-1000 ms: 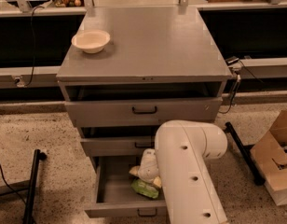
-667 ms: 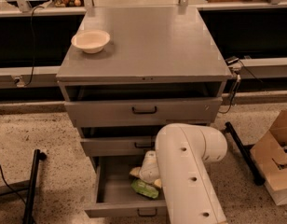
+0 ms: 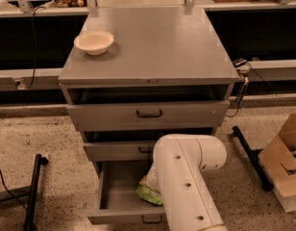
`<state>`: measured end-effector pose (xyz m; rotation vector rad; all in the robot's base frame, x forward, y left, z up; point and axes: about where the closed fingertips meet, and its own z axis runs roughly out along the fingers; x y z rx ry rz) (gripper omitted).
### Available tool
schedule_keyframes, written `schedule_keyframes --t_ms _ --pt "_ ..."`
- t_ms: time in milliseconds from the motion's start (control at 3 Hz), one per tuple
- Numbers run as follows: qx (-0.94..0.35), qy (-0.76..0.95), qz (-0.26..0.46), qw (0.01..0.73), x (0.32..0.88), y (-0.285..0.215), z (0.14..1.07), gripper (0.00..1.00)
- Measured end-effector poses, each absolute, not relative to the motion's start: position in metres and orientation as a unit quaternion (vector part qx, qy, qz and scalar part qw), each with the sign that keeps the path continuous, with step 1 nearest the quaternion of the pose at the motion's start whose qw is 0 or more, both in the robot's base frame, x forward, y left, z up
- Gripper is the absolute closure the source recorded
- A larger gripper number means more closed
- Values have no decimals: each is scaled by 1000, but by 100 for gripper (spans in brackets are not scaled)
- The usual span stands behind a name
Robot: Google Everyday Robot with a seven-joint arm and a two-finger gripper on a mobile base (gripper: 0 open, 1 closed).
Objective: Pick green rice chip bag from bottom drawer and place on counter
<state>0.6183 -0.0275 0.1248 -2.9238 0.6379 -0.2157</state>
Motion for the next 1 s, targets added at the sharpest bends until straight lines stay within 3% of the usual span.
schedule_keyframes --t_ms 667,1000 --pt "-956 262 -52 124 623 -25 134 66" --pt "-944 272 -77 173 628 -37 162 87"
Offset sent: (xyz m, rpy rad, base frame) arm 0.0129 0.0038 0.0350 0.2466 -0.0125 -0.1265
